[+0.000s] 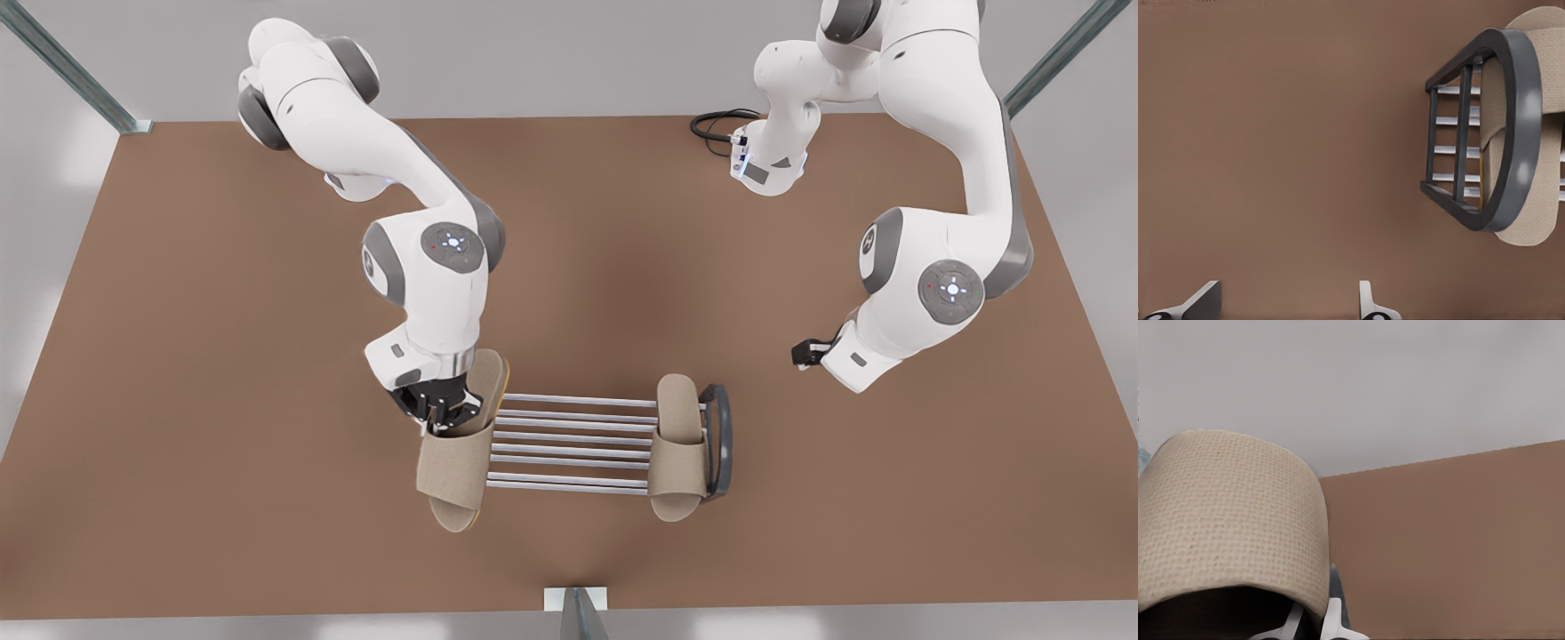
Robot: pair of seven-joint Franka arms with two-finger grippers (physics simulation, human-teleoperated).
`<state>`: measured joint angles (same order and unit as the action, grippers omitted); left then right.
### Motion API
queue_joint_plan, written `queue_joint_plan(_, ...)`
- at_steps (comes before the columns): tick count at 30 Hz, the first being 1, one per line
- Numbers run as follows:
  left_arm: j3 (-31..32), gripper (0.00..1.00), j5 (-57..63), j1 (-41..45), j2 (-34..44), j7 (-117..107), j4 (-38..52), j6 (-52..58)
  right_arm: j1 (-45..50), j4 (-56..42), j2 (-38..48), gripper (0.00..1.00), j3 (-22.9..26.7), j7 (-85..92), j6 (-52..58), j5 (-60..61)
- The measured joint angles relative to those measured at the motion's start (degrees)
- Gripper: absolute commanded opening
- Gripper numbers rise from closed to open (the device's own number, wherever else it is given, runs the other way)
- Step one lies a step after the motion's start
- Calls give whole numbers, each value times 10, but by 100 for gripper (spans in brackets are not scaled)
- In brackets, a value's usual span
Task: Place the right shoe on the shoe rack with the right arm, and place the left shoe on the shoe rack with the left arm
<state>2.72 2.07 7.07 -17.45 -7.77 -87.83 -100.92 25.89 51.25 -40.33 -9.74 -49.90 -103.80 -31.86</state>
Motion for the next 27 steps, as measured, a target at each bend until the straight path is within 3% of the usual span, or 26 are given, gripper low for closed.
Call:
queue_joint_plan(17,-1,100,6,2,-2,51,0,-1,44,-5,-91,21,4,-100,-81,4)
queue_joint_plan(24,-1,100,7,3,-2,58,-1,-1,34,84,-59,21,-8,-114,-92,4)
queue_joint_plan(25,-1,100,7,3,-2,59,-1,-1,34,98,-55,44,-11,-115,-93,4)
queue_joint_plan(26,-1,100,7,3,-2,59,-1,-1,34,108,-53,100,-13,-117,-95,3)
queue_joint_plan(27,-1,100,7,4,-2,60,-1,-1,34,116,-51,100,-13,-119,-97,2)
